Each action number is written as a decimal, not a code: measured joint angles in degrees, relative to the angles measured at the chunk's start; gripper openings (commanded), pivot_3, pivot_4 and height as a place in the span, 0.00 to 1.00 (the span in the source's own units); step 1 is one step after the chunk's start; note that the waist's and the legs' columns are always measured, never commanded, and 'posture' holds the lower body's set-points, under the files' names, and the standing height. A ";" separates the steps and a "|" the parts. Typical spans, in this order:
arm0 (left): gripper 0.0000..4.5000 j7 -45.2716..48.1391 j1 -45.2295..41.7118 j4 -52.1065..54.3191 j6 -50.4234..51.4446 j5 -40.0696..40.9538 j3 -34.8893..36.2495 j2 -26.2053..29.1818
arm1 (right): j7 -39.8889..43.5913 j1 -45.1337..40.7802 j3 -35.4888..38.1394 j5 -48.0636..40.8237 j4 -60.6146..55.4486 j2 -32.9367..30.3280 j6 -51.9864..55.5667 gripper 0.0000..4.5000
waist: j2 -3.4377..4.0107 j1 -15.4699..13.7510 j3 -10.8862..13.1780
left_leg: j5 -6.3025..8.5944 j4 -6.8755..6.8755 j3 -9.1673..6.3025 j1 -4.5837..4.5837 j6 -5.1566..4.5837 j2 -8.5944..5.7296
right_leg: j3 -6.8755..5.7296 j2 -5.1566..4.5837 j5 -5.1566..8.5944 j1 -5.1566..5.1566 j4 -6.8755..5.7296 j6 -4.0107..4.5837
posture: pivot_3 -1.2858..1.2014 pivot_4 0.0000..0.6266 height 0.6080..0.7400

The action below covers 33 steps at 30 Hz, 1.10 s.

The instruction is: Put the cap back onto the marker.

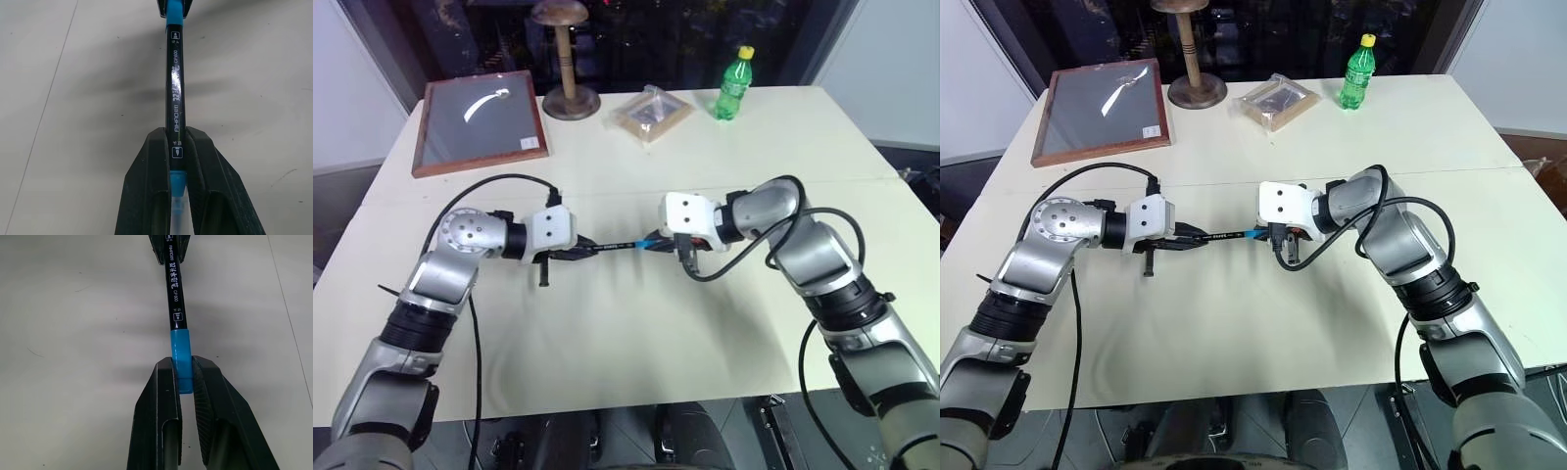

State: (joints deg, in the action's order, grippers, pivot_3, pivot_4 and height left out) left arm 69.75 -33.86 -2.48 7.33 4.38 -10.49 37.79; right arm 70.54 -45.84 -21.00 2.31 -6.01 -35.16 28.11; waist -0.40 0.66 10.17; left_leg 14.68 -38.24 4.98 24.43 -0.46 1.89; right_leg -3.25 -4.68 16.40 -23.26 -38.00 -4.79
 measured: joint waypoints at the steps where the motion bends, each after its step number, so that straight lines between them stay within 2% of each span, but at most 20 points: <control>1: 0.00 0.00 0.00 0.00 0.02 0.00 0.02 0.00 | -0.02 0.00 0.00 0.03 0.01 0.05 0.00 0.01 | 0.00 0.01 0.00 | 0.00 0.00 0.00 0.00 0.00 0.00 | 0.00 0.00 0.00 0.00 0.00 0.00 | 0.52 0.24 1.00; 21: 0.00 -0.18 -0.63 -1.38 -0.01 -0.43 0.36 -1.41 | -0.10 0.00 0.47 0.54 0.01 0.58 1.42 0.01 | 0.00 0.01 0.00 | 0.00 0.00 0.00 0.00 0.00 0.00 | 0.00 0.00 0.00 0.00 0.00 0.00 | 0.52 0.24 1.00; 29: 0.00 -0.07 0.73 -0.20 0.04 -0.43 0.47 -0.76 | 0.49 -0.01 -0.16 1.27 1.24 0.54 -2.11 0.01 | 0.00 0.05 0.00 | 0.00 0.00 0.00 0.00 0.00 0.00 | 0.00 0.00 0.00 0.00 0.00 0.00 | 0.52 0.24 1.00; 33: 0.00 -0.58 2.51 3.25 0.33 1.05 0.76 -1.06 | 0.77 -0.13 -1.35 1.34 1.90 1.38 -4.77 0.39 | -0.01 0.02 0.00 | 0.00 0.00 -0.02 0.00 0.00 0.01 | 0.00 0.00 0.00 0.00 0.00 0.00 | 0.52 0.24 1.00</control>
State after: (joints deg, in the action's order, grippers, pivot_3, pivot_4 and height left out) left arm 69.16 -31.35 0.77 7.65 5.42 -9.73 36.73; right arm 71.32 -45.97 -22.36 3.65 -4.11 -33.78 23.33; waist -0.41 0.68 10.17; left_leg 14.68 -38.25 4.97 24.43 -0.46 1.90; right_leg -3.25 -4.69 16.40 -23.25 -38.01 -4.79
